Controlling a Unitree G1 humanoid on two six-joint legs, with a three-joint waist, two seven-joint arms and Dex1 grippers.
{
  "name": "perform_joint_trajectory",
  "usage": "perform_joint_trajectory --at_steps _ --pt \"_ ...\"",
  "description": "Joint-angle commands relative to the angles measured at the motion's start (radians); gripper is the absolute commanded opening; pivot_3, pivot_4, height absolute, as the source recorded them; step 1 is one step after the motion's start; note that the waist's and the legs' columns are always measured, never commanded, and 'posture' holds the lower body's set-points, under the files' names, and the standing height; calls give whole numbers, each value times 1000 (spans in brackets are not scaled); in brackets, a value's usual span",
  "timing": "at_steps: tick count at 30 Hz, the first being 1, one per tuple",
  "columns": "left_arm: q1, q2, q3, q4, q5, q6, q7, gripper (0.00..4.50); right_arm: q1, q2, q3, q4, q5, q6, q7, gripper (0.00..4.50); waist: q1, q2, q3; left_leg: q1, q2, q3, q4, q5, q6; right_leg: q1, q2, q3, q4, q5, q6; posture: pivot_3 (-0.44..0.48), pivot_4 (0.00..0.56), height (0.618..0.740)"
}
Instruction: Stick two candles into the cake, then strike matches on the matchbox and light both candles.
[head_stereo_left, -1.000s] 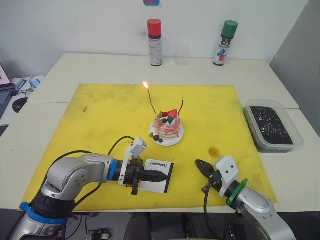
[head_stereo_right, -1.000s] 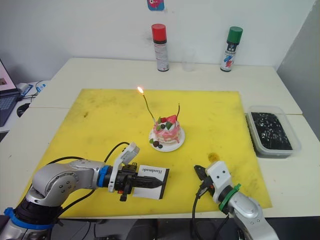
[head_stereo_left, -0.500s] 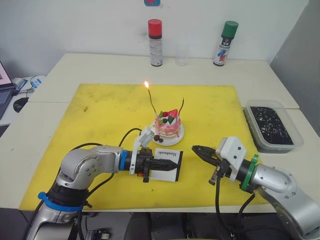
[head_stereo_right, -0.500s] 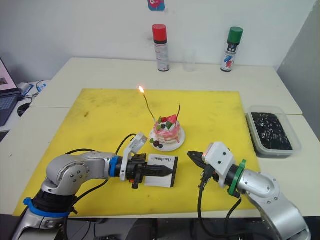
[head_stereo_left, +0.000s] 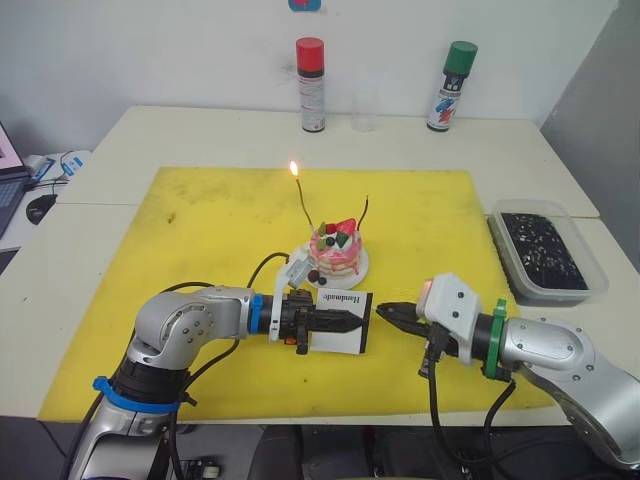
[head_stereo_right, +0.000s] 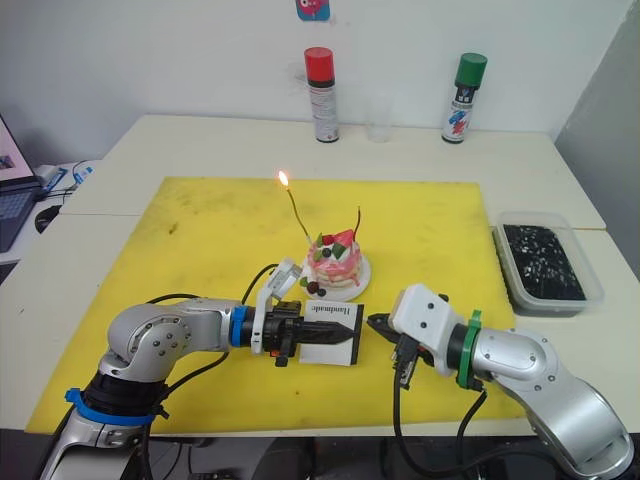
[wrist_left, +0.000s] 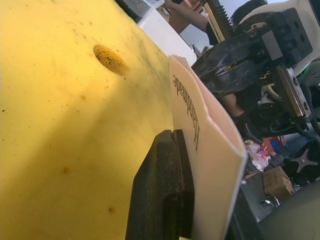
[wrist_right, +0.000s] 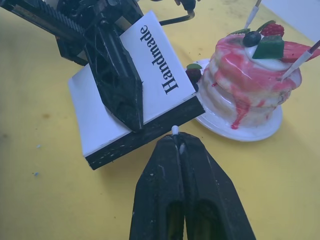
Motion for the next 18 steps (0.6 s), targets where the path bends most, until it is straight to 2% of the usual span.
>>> perform_joint_trajectory --at_steps 1,18 --pt "-7 -8 21 -19 -21 -6 -5 0 -18 7 2 -41 6 -3 -11 21 0 0 0 0 0 0 0 0 0 0 0 0 0 0 0 0 150 740" --pt "-2 -4 -2 -47 -2 -30 -14 0 -43 3 53 -22 -12 32 -26 21 0 0 0 0 0 0 0 0 0 0 0 0 0 0 0 0 150 740"
